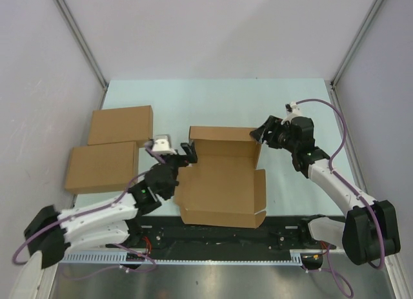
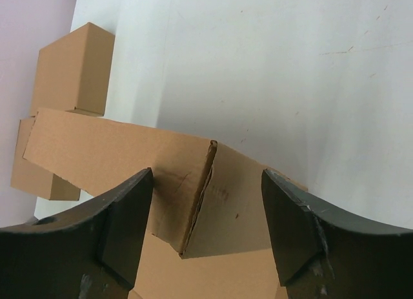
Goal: Fold the paper box
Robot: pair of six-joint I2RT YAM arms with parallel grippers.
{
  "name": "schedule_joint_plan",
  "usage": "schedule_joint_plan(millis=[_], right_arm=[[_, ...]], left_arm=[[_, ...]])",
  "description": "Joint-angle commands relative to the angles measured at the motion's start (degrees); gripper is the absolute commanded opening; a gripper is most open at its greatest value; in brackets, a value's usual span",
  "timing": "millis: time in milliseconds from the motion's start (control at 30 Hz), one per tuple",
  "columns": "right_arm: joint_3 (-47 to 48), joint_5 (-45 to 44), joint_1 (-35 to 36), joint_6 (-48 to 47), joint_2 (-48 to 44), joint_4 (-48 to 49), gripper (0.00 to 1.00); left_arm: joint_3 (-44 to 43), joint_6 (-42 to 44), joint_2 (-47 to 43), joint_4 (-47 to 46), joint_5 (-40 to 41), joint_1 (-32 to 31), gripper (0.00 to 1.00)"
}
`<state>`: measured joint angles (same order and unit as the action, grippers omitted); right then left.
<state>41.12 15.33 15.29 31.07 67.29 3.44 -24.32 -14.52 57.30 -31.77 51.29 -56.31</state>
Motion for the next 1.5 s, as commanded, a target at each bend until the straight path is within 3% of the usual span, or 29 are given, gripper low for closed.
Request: schedule_joint_plan(millis=[0, 100, 133, 233, 467, 600, 700, 833, 1033, 1100, 1200, 1233, 1333, 1467], right_arm=[[-0.87, -3.12, -0.17, -2.51, -0.67, -3.18, 0.72], [-0.87, -3.38, -0.08, -2.86, -1.02, -3.18, 0.73], [-0.87, -3.38, 0.09, -3.03, -1.02, -3.18, 0.72], [-0.96, -3.38, 0.0, -3.29, -1.28, -3.18, 0.71], [-0.96, -3.29, 0.35, -3.65, -1.28, -3.18, 0.7], [-0.96, -3.38, 0.71, -3.65, -1.19, -3.18, 0.7], [-0.87, -3.64, 0.71, -3.82, -1.11, -3.18, 0.67], [-0.87, -4.08, 1.58, -4.0, -0.76, -3.18, 0.62], [-0.87, -5.84, 2.64, -4.61, -1.54, -5.38, 0.59], [-0.87, -6.19, 2.73, -4.7, -2.16, -5.46, 0.6], [-0.26, -7.68, 2.73, -4.88, -4.61, -6.95, 0.72], [1.31, -8.56, 2.99, -5.05, -5.32, -7.92, 0.81], [6.57, -14.52, 5.44, -7.33, -8.31, -12.83, 0.95], [13.17, -29.87, 13.17, -11.81, -10.77, -17.59, 0.98]], left_arm=[[-1.26, -7.35, -12.54, 11.9, -6.42, 5.4, 1.0], [-3.1, -14.72, -12.75, 13.91, -24.96, 16.38, 1.0], [-5.37, -17.88, -9.26, 14.71, -34.49, 21.28, 0.97], [-9.07, -20.98, -1.26, 18.14, -46.93, 25.45, 0.95], [-11.1, -27.48, 8.08, 11.21, -63.57, 31.97, 0.96], [-11.02, -28.19, 9.67, 10.15, -64.91, 32.23, 0.94], [-9.79, -28.19, 9.76, 9.18, -64.82, 32.15, 0.84], [-8.56, -27.93, 10.73, 7.78, -65.7, 32.15, 0.61], [-6.98, -28.02, 11.7, 6.63, -65.53, 32.23, 0.41], [-6.8, -28.1, 11.17, 6.55, -65.09, 32.23, 0.42], [-7.58, -27.67, 9.42, 8.12, -63.51, 32.23, 0.59], [-8.72, -27.49, 8.72, 10.13, -62.72, 32.32, 0.69], [-12.23, -26.17, 5.73, 15.13, -59.82, 32.76, 0.85], [-15.58, -24.85, 1.86, 19.54, -56.3, 33.64, 0.89]])
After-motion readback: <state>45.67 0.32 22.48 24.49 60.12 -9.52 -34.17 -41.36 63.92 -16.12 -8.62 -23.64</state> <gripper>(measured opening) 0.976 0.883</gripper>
